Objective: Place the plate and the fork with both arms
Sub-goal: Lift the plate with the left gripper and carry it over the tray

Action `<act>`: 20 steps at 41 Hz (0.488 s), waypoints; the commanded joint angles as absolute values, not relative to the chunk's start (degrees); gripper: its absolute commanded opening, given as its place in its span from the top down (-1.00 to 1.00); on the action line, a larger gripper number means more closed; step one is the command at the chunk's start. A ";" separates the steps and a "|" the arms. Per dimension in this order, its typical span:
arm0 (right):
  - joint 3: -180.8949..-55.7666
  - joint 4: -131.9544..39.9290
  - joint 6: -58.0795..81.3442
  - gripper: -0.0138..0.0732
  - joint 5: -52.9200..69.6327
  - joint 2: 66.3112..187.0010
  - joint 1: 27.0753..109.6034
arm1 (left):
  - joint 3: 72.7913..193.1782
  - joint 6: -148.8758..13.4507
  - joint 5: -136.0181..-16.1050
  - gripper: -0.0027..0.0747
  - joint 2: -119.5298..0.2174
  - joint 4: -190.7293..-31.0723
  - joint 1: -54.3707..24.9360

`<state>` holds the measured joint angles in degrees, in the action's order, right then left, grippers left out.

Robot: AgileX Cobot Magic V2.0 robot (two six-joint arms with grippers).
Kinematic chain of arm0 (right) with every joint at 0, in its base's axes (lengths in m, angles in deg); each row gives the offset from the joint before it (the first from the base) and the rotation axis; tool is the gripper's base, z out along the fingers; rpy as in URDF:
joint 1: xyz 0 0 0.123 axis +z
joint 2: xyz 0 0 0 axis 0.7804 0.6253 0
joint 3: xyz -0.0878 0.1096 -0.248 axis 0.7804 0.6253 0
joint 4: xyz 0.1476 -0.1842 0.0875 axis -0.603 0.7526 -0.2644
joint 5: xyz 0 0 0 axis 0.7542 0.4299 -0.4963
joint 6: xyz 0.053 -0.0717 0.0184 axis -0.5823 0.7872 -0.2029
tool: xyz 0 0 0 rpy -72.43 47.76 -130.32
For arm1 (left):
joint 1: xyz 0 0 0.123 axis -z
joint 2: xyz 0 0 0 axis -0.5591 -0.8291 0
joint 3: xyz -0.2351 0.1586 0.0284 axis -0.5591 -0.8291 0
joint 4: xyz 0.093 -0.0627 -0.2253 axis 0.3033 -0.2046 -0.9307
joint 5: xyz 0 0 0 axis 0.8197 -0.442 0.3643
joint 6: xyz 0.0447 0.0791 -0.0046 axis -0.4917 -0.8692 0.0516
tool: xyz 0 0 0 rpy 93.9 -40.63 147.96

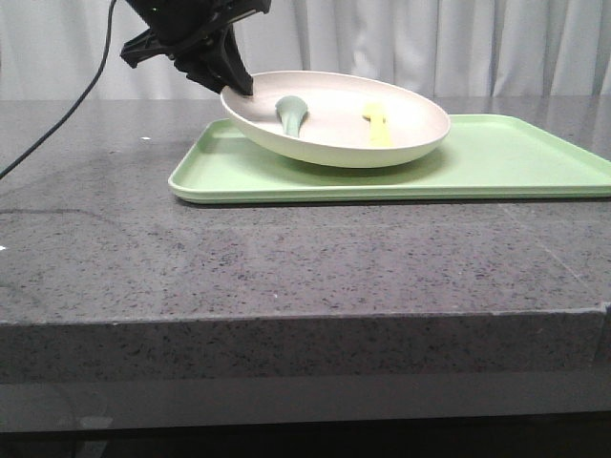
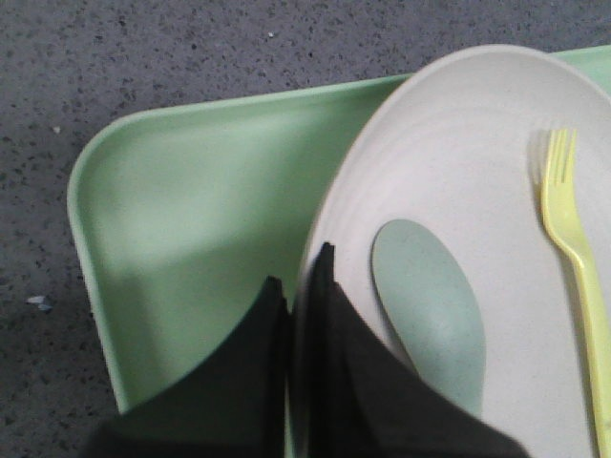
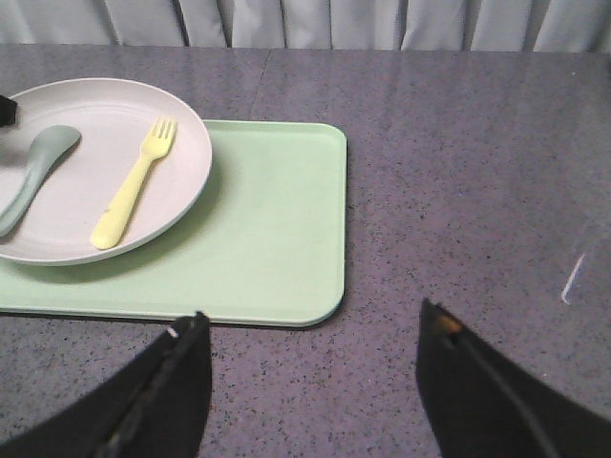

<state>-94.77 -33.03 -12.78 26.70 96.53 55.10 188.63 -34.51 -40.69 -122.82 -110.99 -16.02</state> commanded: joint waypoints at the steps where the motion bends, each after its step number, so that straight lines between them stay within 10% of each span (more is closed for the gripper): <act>1: -96.76 -32.69 -12.49 -0.45 22.41 97.18 54.82 | 190.60 -33.49 -43.80 0.98 -119.40 -113.50 -15.36; 20: -96.76 -32.69 -12.49 -0.45 22.41 97.18 54.82 | 190.60 -33.28 -43.10 0.98 -119.21 -115.72 -15.59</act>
